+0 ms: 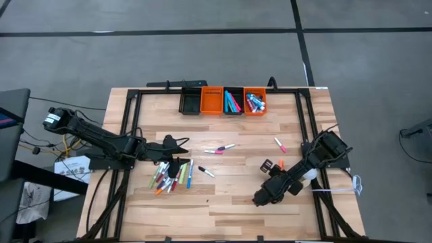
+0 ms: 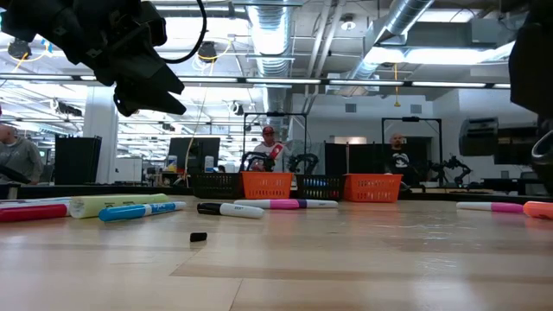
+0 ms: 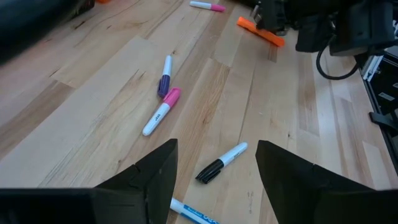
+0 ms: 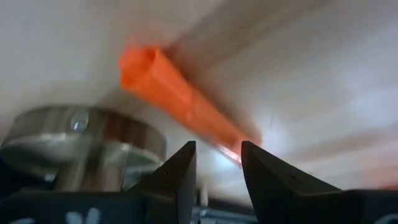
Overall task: Pick & Place Markers
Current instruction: Put the orange highlighter pen into the right black bin
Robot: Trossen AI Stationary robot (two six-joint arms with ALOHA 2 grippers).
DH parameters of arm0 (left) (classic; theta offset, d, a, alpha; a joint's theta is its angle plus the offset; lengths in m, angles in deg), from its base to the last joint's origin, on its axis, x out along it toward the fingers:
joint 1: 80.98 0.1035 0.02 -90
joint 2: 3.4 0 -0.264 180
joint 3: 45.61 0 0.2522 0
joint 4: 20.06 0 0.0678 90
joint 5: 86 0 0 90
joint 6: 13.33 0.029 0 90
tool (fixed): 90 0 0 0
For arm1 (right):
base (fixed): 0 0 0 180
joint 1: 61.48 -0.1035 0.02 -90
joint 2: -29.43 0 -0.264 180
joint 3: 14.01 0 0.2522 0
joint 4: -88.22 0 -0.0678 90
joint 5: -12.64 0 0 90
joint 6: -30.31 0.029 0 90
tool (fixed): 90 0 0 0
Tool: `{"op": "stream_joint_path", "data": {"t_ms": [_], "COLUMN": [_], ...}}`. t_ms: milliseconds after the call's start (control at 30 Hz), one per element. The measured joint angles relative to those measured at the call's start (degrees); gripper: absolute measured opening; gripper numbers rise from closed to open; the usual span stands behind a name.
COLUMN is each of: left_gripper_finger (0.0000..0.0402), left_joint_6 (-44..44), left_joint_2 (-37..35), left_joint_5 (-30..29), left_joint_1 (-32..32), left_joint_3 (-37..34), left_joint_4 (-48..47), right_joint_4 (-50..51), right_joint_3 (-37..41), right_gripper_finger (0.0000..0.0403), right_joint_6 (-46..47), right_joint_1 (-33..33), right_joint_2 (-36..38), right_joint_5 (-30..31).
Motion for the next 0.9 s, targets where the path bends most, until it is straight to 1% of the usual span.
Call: {"op": "stream_joint_path", "data": {"t_ms": [133,333,533,633,800,900], "left_gripper_finger": [0.0214,0.0214,0.0214,0.0214,0.0214,0.0214], "left_joint_6": [0.0,0.0,0.0,0.0,0.0,0.0], "left_joint_2": [0.0,0.0,0.0,0.0,0.0,0.0], "left_joint_5": [0.0,0.0,0.0,0.0,0.0,0.0], "left_joint_1": [0.0,0.0,0.0,0.0,0.0,0.0], "left_joint_3": [0.0,0.0,0.0,0.0,0.0,0.0], "left_joint_4": [0.0,0.0,0.0,0.0,0.0,0.0], "right_joint_4": [-5.1,-5.9,-6.9,-7.1,-7.3,-7.4], "right_joint_3": [1.4,1.6,1.6,1.6,1.5,1.5], "right_gripper_finger": [0.0118,0.0118,0.0115,0.0101,0.0067,0.0058], "right_joint_6": [-1.1,-2.0,-2.2,-2.2,-2.2,-2.2], "right_joint_1": [0.0,0.2,2.0,3.3,4.9,5.6], "right_joint_2": [0.0,0.0,0.1,0.2,0.2,0.2], "right_joint_5": [0.0,0.3,0.6,0.6,0.5,0.8]}}
